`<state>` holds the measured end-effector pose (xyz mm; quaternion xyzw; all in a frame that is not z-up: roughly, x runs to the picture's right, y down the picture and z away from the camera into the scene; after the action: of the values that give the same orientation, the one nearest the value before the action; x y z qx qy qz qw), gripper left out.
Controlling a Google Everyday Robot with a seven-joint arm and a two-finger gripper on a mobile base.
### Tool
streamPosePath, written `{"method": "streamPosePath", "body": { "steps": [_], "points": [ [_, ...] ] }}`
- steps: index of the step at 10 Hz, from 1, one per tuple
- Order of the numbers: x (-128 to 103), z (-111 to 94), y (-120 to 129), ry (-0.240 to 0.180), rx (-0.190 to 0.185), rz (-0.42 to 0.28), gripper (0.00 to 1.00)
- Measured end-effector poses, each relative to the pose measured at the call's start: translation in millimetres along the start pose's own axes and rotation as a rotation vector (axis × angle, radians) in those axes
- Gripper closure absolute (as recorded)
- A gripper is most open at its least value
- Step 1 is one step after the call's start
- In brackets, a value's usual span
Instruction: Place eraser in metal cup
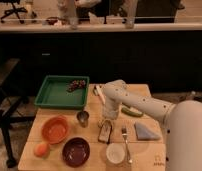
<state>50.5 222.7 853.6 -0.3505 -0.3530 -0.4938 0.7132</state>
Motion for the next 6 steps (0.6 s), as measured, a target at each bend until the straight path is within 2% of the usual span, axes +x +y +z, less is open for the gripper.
{"method": "streamPosePath", "body": {
  "steps": [4, 6],
  "points": [
    [2.5, 0.3, 0.9, -0.008, 0.004, -0.001, 0.97],
    [3.4, -0.5, 1.9, -0.004, 0.003, 0.0, 1.0]
  ]
}}
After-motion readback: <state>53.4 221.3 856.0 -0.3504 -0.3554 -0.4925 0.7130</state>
